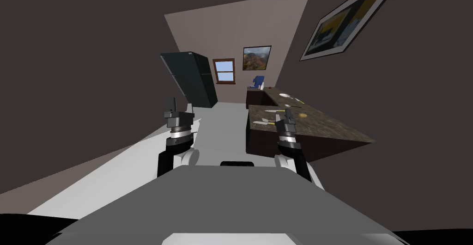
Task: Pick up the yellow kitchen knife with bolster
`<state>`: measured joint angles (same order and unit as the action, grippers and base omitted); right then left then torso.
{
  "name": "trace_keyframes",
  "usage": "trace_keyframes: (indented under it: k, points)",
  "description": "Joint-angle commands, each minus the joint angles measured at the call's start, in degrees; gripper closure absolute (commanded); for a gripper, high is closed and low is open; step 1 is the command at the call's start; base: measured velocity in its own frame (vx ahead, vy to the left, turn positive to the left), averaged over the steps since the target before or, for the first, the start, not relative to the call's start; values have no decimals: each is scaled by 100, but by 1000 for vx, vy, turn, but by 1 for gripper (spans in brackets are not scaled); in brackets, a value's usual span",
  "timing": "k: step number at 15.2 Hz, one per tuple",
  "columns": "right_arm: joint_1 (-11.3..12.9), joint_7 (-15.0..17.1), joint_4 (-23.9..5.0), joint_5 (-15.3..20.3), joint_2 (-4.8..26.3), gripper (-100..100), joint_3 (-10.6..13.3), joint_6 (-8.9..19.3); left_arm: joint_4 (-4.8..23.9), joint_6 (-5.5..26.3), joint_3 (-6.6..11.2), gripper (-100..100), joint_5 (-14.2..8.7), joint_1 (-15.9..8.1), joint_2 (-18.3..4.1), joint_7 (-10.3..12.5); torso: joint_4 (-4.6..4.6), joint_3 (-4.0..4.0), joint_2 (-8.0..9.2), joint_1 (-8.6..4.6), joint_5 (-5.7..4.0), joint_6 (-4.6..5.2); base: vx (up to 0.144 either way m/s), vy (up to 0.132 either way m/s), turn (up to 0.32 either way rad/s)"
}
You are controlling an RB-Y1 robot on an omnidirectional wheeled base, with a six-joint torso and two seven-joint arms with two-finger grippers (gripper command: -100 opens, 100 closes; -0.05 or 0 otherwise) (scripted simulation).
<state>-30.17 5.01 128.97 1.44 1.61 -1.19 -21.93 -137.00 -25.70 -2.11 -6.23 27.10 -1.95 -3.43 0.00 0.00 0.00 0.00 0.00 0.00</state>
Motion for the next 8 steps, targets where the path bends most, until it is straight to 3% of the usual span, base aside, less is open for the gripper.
trace_keyframes:
  k: [1, 2, 8]
  points:
    - [-10, -85, -94, 114, 272, -100, -17, 1, 0, 0, 0, 0, 0, 0, 0, 0, 0, 0, 0, 0, 0, 0, -1, 10, 22]
    - [-10, -85, -94, 114, 272, -100, -17, 1, 0, 0, 0, 0, 0, 0, 0, 0, 0, 0, 0, 1, 0, 0, -3, 16, 31]
    - [-53, -483, -511, 650, 1026, -100, -101, 6, 0, 0, 0, 0, 0, 0, 0, 0, 0, 0, 0, 11, 2, -1, -1, 31, 42]
